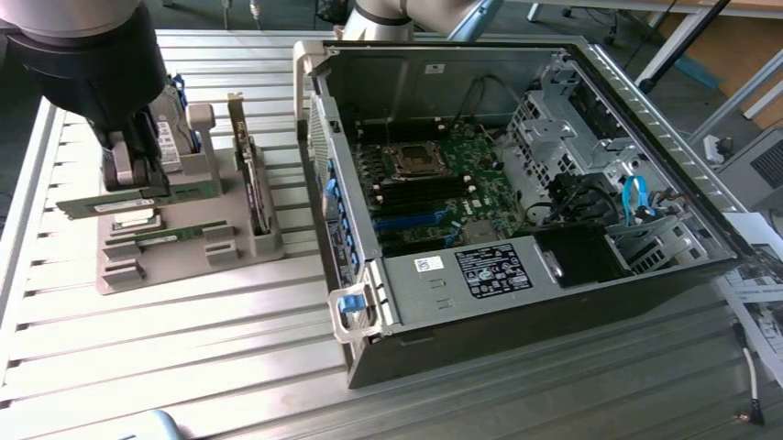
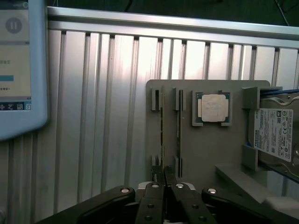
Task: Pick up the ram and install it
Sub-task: 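Pick up the ram and move it above insertion slot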
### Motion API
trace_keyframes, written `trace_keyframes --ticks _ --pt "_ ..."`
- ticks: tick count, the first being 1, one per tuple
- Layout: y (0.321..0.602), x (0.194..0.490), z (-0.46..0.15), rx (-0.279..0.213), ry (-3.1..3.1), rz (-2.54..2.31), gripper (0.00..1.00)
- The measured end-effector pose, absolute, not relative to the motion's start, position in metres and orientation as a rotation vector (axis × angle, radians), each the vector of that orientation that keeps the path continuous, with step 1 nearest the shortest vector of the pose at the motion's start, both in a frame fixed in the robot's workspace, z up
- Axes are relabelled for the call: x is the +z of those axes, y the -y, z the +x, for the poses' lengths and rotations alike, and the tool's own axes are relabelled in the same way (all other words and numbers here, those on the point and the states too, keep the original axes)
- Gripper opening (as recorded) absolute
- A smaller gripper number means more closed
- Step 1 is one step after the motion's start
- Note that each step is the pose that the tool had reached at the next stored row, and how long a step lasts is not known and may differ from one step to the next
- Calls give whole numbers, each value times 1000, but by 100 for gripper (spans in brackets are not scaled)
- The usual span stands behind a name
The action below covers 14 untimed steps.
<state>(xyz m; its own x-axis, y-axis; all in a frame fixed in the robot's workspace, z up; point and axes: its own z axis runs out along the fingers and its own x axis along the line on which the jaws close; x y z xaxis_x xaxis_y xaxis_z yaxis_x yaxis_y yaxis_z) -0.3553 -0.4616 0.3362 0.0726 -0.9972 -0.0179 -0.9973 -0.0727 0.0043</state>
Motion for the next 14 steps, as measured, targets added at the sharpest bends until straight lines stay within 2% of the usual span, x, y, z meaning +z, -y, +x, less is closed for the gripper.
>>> trace_keyframes --ticks 14 --pt "462 356 -355 25 -2133 -2294 12"
